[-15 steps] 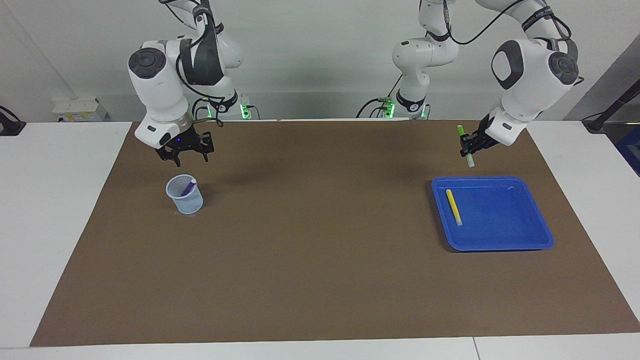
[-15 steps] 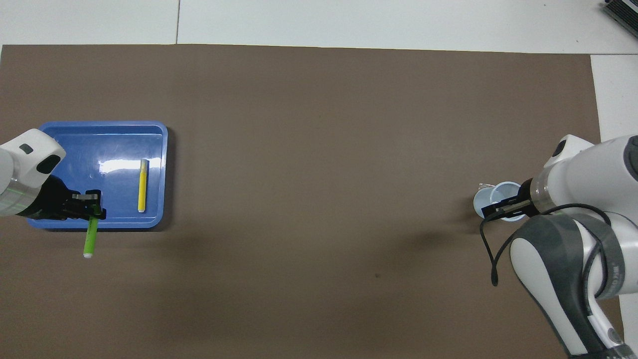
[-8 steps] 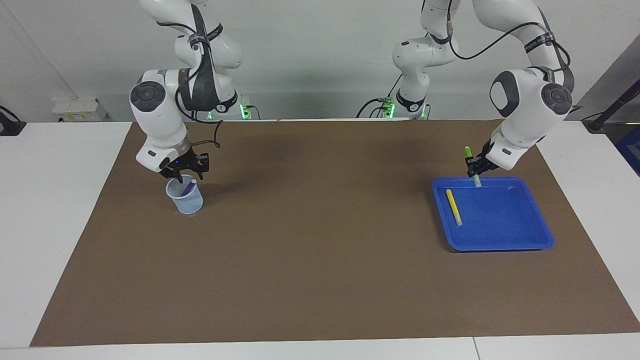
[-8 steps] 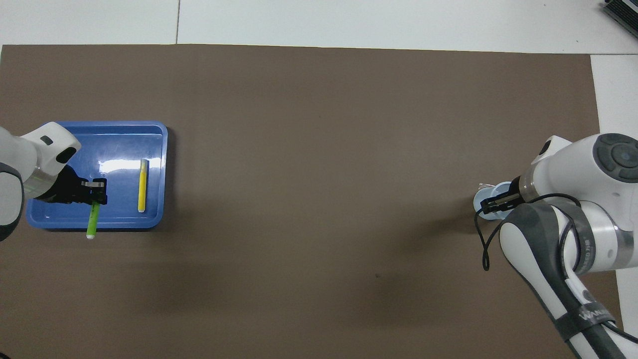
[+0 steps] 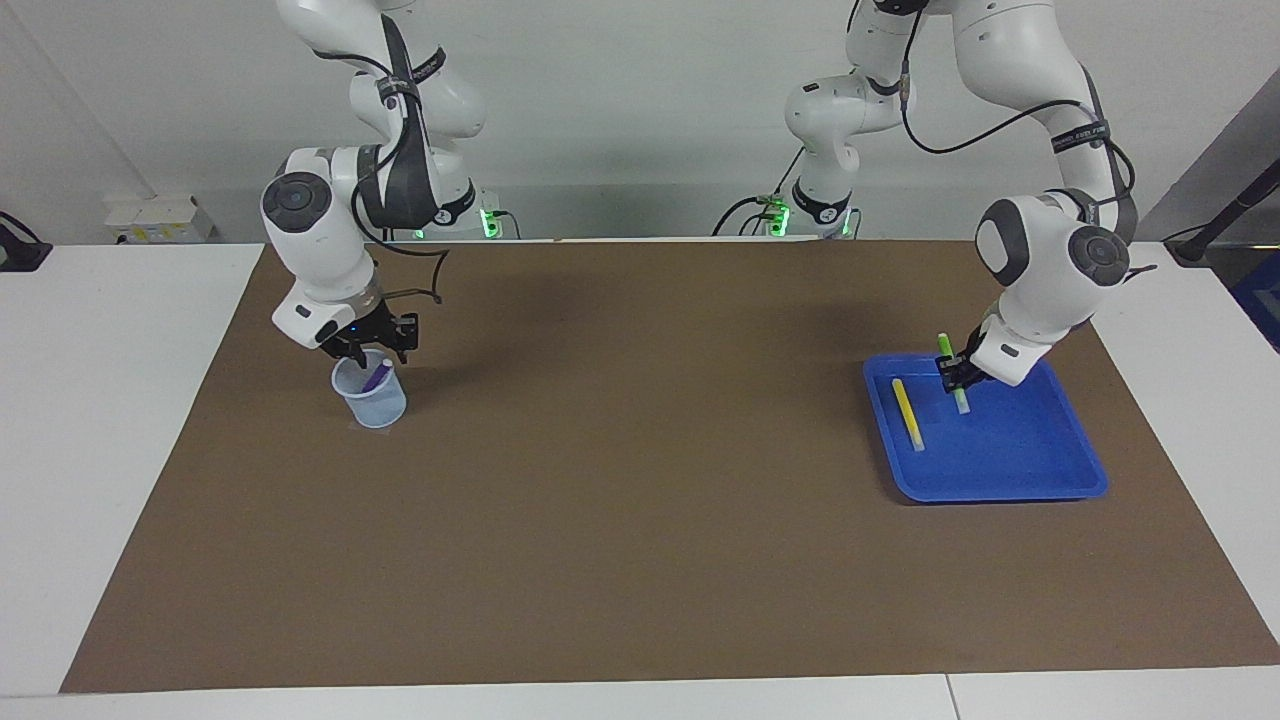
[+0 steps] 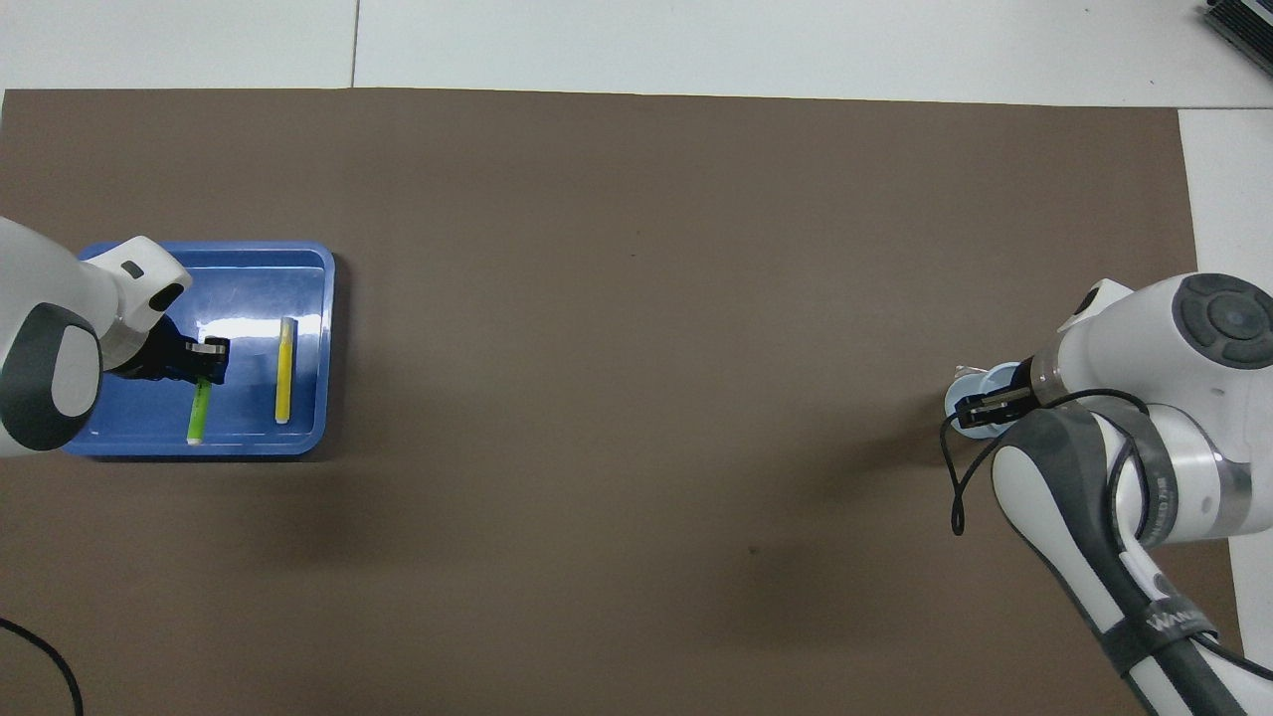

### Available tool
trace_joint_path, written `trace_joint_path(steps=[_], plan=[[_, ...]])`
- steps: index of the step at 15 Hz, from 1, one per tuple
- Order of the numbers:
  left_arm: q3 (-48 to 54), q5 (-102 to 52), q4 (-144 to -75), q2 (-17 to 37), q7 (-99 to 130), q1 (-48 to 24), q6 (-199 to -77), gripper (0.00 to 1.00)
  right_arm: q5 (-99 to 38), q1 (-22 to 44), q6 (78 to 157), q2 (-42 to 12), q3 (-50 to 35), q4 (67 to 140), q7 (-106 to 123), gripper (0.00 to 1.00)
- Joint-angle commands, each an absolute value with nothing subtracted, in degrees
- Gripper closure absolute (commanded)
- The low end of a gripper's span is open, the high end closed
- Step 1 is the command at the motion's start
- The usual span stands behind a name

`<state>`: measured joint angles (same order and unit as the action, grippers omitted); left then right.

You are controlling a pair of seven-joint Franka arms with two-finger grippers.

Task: Right arm passes pens to left for tray arrangement
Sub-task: 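Lower the green pen into the tray beside the yellow pen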

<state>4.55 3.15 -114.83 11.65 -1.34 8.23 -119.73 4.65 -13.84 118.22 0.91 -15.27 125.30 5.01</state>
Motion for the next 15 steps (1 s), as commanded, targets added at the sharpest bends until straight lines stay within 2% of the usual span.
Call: trace_joint_path(steps=[1, 7, 10, 12, 13, 14, 15], plan=[[5.10, 4.48, -111.10, 15.99, -2.11, 8.96, -121.46, 1.00, 6.06, -14.94, 119.71, 1.05, -16.17, 126.21, 4.04, 0.40], [5.10, 7.29, -110.21, 19.24, -2.11, 9.75, -125.23, 1.00, 6.06, -15.38, 120.76, 0.97, -16.08, 126.39, 4.31, 0.49], [5.10, 7.56, -111.70, 19.77, -2.11, 9.93, -128.31, 1.00, 6.15, -15.73, 120.76, 0.97, -16.08, 126.39, 4.31, 0.60], [5.10, 7.73, -112.24, 19.86, -2.02, 9.67, -128.85, 1.00, 6.15, -15.73, 120.85, 0.88, -16.08, 126.39, 4.31, 0.60], [5.10, 7.73, -112.32, 19.86, -1.93, 9.49, -128.93, 0.96, 6.15, -15.73, 120.85, 0.88, -16.08, 126.39, 4.31, 0.60], [5.18, 7.73, -112.32, 19.86, -1.85, 9.49, -129.02, 0.84, 6.15, -15.73, 120.94, 0.88, -16.08, 126.39, 4.31, 0.60], [5.19, 7.73, -112.32, 19.86, -1.58, 9.41, -129.02, 0.66, 6.15, -15.73, 120.94, 0.88, -16.08, 126.39, 4.31, 0.60]])
